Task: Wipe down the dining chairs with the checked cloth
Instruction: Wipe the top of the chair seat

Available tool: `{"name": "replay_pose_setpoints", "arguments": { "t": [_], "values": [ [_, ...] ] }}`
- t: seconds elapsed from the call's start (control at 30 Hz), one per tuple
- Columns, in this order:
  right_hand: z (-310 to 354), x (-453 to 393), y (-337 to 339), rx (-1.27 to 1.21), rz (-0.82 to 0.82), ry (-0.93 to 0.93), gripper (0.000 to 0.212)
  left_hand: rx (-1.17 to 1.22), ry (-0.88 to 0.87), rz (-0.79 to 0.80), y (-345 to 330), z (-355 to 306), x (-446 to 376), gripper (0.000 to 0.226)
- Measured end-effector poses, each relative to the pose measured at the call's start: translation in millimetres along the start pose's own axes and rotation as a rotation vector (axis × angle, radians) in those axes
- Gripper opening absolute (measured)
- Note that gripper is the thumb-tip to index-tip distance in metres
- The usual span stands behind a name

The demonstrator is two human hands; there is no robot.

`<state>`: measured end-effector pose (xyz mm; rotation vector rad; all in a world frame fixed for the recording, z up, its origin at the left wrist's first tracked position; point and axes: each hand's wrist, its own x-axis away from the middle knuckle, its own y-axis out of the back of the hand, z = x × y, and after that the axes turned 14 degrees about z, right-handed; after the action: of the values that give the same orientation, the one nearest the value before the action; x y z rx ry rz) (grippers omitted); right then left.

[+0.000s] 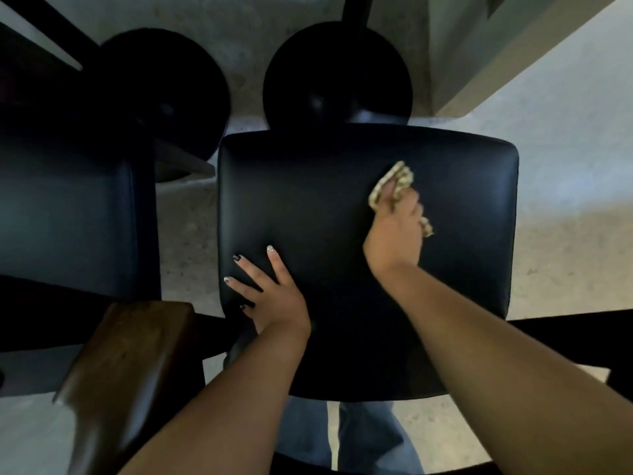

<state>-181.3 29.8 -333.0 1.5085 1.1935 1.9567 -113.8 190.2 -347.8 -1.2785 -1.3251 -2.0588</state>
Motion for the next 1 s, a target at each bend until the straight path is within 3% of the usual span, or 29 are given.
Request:
{"name": "replay_pose_setpoints", "arguments": {
  "t": [0.13,0.2,0.3,0.4,0.5,0.67,0.87,1.0],
  "values": [
    [10,52,-13,-0.026,0.238,0.261,0.074,0.003,0.005,0.05,8,-3,1,0.103],
    [6,71,-12,-0.223,0.405,0.277,0.066,0.012,0.021,0.076,14,-2,4,0.108],
    [-3,90,1,-0.554,0.426,0.2,0.042,-0.038,0.026,0.142,29,1,18,0.118],
    [-20,114,28,-0.314,0.54,0.256,0.018,-0.069,-0.056,0.106,44,0,49,0.106],
    [-43,140,44,-0.098,0.721,0.263,0.029,-0.114,-0.265,0.057,43,-5,81,0.075],
    [-88,171,55,-0.049,0.953,0.159,0.026,-0.129,-0.454,0.509,21,-12,124,0.026],
    [-111,206,82,0.029,0.981,0.216,0.027,-0.232,-0.514,0.71,6,0,165,0.034],
    [-106,215,71,0.106,0.977,0.238,0.028,-0.253,-0.495,0.712,-7,8,184,0.038]
  ]
}}
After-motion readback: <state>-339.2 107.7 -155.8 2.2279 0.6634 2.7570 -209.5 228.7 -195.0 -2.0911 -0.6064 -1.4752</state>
